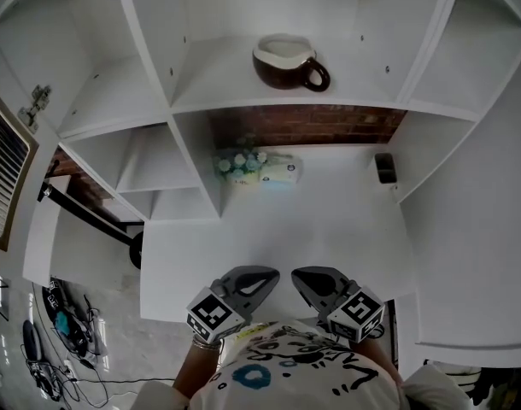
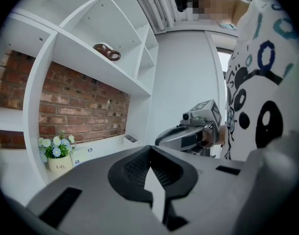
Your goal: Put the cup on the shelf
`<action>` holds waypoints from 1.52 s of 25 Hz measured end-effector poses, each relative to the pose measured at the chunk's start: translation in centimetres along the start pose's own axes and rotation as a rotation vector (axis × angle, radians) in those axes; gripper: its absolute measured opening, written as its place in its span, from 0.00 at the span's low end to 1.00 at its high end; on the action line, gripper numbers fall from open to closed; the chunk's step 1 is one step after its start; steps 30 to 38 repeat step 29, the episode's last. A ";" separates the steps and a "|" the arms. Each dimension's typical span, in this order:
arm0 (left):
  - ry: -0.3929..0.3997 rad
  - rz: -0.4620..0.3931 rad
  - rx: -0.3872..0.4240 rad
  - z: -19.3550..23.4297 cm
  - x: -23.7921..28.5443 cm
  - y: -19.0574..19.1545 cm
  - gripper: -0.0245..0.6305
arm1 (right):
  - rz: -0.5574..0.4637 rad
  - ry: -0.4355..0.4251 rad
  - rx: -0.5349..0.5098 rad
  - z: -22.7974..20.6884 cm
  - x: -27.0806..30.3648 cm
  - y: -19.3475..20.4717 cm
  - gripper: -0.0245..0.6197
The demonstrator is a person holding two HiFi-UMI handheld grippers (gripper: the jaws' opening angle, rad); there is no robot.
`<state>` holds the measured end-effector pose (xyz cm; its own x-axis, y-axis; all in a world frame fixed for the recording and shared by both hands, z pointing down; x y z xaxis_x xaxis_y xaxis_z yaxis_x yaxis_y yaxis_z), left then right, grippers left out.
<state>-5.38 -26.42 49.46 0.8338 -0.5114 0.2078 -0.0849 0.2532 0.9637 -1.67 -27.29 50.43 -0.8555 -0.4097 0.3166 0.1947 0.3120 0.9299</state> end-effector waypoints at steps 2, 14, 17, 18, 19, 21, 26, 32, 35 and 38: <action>0.003 0.006 -0.002 0.1 -0.3 0.3 0.06 | 0.003 0.019 -0.003 0.1 0.3 0.0 0.08; 0.083 0.036 0.010 -0.3 -1.5 1.8 0.06 | -0.024 0.117 -0.001 1.1 1.2 -0.3 0.08; 0.072 0.029 0.004 -0.1 -1.6 1.9 0.06 | -0.036 0.123 0.021 1.0 0.7 -0.1 0.08; 0.069 0.030 0.004 -0.1 -1.6 1.9 0.06 | -0.043 0.119 0.029 0.9 0.7 -0.2 0.08; 0.069 0.031 0.005 -0.1 -1.6 1.9 0.06 | -0.048 0.116 0.036 0.9 0.7 -0.3 0.08; 0.071 0.034 0.006 -0.2 -1.7 2.0 0.06 | -0.051 0.119 0.040 0.6 0.6 -0.2 0.08; 0.068 0.051 -0.004 -0.1 -1.5 2.5 0.06 | -0.056 0.122 0.019 0.3 0.6 -0.4 0.08; 0.056 0.061 0.002 0.4 -1.0 2.5 0.06 | -0.061 0.119 0.006 0.0 0.5 -0.8 0.08; 0.056 0.061 0.002 0.4 -1.0 2.5 0.06 | -0.061 0.119 0.006 0.0 0.5 -0.8 0.08; 0.056 0.061 0.002 0.4 -1.0 2.5 0.06 | -0.061 0.119 0.006 0.0 0.5 -0.8 0.08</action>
Point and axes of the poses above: the fingertips, and each gripper's own axes: x forward along the fingers, z to its left, y out of its underside, the point moved 1 cm from there along -x, backward along the fingers, and after that the axes turned 4 degrees about y, right-handed, at the moved point
